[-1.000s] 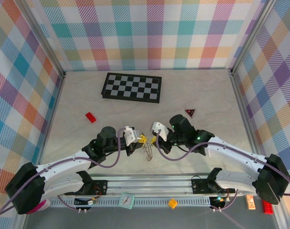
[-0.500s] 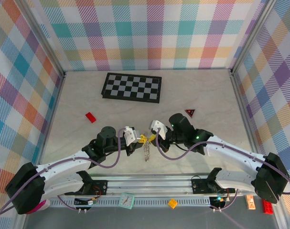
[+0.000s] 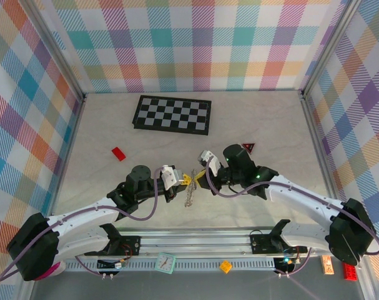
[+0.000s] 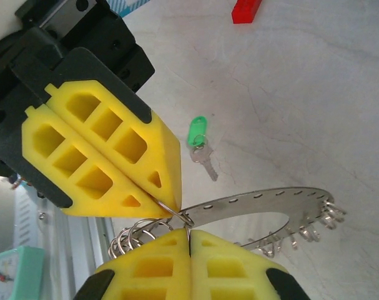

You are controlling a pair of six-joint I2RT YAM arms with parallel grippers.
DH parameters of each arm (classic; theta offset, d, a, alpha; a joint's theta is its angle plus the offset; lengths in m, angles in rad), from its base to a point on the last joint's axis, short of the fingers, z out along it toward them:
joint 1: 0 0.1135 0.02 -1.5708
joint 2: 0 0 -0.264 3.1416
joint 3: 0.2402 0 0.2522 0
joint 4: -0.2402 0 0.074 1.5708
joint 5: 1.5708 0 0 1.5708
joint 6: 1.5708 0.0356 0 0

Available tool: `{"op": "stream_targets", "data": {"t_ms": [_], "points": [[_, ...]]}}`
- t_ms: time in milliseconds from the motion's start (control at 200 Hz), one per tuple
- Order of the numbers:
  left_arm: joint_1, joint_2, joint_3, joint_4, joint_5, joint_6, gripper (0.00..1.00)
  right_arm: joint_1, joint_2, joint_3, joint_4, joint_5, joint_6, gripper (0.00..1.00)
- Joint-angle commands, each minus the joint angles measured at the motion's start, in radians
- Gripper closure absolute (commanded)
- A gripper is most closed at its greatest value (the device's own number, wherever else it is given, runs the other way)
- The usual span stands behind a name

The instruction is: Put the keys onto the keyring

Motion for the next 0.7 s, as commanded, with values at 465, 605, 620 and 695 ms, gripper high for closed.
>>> {"op": "stream_targets", "data": {"t_ms": [465,605,620,695], "points": [[-0.017,-0.012,-0.050,0.232,0.018,-0.004,1.00,-0.116,0.129,0.001,0.118,-0.240,0.202,1.00],[-0.018,0.005,-0.061,0.274,0.007,-0.018,1.00,-0.126,0.139,-0.015,0.152,-0.272,0.215,0.96],[-0.018,0.006,-0.062,0.276,0.007,-0.018,1.00,-0.126,0.139,-0.018,0.154,-0.273,0.214,0.96],[-0.018,0.016,-0.064,0.288,0.006,-0.026,1.00,-0.131,0.139,-0.026,0.166,-0.279,0.217,0.95]]}}
